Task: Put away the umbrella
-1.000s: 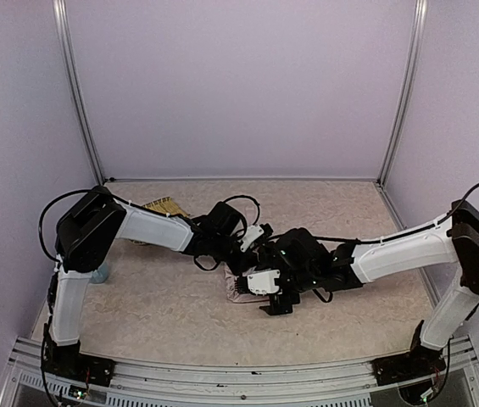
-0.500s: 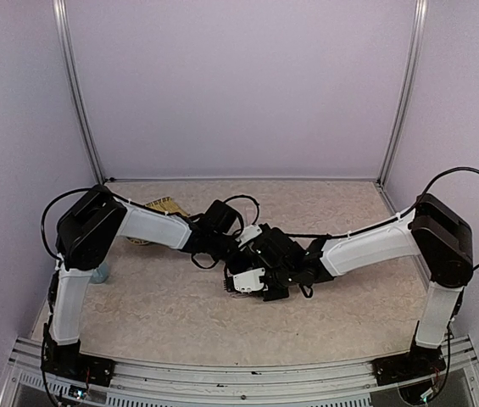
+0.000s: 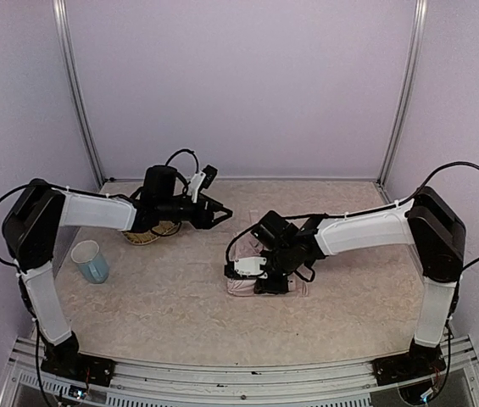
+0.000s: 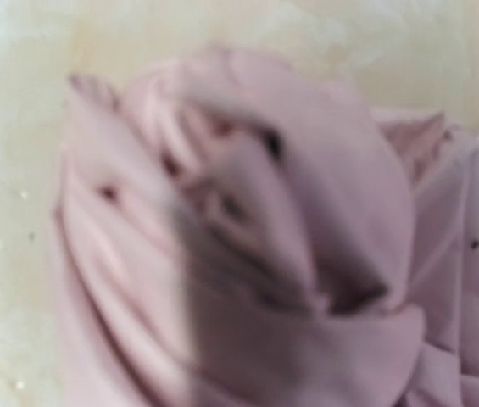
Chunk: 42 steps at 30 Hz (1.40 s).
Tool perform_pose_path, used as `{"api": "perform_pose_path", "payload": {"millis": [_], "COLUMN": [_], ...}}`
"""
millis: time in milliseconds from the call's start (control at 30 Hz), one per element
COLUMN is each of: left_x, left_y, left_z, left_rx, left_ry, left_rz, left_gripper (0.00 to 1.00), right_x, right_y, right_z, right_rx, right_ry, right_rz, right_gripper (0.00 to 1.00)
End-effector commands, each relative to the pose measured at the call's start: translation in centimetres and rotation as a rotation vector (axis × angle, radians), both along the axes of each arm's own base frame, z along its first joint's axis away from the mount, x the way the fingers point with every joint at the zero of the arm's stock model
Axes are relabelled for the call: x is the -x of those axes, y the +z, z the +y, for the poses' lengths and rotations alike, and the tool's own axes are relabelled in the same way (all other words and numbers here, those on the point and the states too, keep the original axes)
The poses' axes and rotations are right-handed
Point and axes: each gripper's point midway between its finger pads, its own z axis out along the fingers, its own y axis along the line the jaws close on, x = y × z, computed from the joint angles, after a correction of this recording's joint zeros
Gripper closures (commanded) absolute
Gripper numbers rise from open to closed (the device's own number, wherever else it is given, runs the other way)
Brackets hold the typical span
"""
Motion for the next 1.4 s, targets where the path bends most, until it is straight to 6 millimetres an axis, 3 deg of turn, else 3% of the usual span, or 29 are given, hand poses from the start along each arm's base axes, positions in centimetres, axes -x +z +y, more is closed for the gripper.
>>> {"api": "perform_pose_path", "payload": {"millis": [0, 133, 233, 367, 467, 600, 767, 967, 1067, 1133, 1267, 1300, 1367], "left_x": [2.7, 6.4, 9.8, 14.3, 16.0, 16.5, 15.3, 11.7, 12.4, 13.0, 13.6, 13.8, 14.1], "left_y": [5.1, 5.0, 4.1, 0.6, -1.5, -5.9, -9.6, -10.9, -11.1, -12.4, -15.3, -15.8, -16.0], "left_z": [2.0, 3.7, 3.8, 1.6, -0.7, -3.2, -4.6, -4.2, -4.2, -3.6, -2.3, -2.0, -1.9], "left_rx": [0.12, 0.025, -0.049, -0.296, -0.413, -0.579, -0.683, -0.739, -0.707, -0.724, -0.803, -0.817, -0.814], "left_ry": [0.023, 0.08, 0.047, -0.076, -0.176, -0.302, -0.355, -0.274, -0.327, -0.363, -0.41, -0.419, -0.425], "left_rz": [-0.137, -0.242, -0.31, -0.473, -0.523, -0.515, -0.518, -0.53, -0.499, -0.459, -0.331, -0.309, -0.299], "left_gripper": [0.48, 0.57, 0.58, 0.61, 0.57, 0.54, 0.49, 0.46, 0.42, 0.35, 0.35, 0.23, 0.2], "right_x": [8.5, 8.9, 8.9, 8.1, 6.6, 5.2, 4.5, 5.0, 5.0, 5.0, 4.5, 4.3, 4.0], "right_y": [-5.7, -4.8, -4.3, -4.6, -5.5, -6.2, -7.3, -7.9, -8.3, -8.4, -8.6, -8.5, -8.4], "right_z": [-6.7, -6.7, -6.3, -5.7, -5.7, -5.6, -5.8, -5.8, -5.9, -5.9, -6.0, -6.0, -5.9], "right_rx": [0.252, 0.211, 0.174, 0.146, 0.14, 0.09, 0.076, 0.06, 0.07, 0.07, 0.07, 0.069, 0.065], "right_ry": [-0.133, -0.215, -0.223, -0.228, -0.246, -0.244, -0.229, -0.194, -0.197, -0.198, -0.214, -0.218, -0.223], "right_rz": [0.581, 0.829, 0.919, 0.984, 0.99, 1.03, 1.047, 1.077, 1.08, 1.08, 1.068, 1.065, 1.056], "right_gripper": [0.84, 0.84, 0.84, 0.87, 0.88, 0.88, 0.88, 0.87, 0.88, 0.88, 0.88, 0.88, 0.88]}}
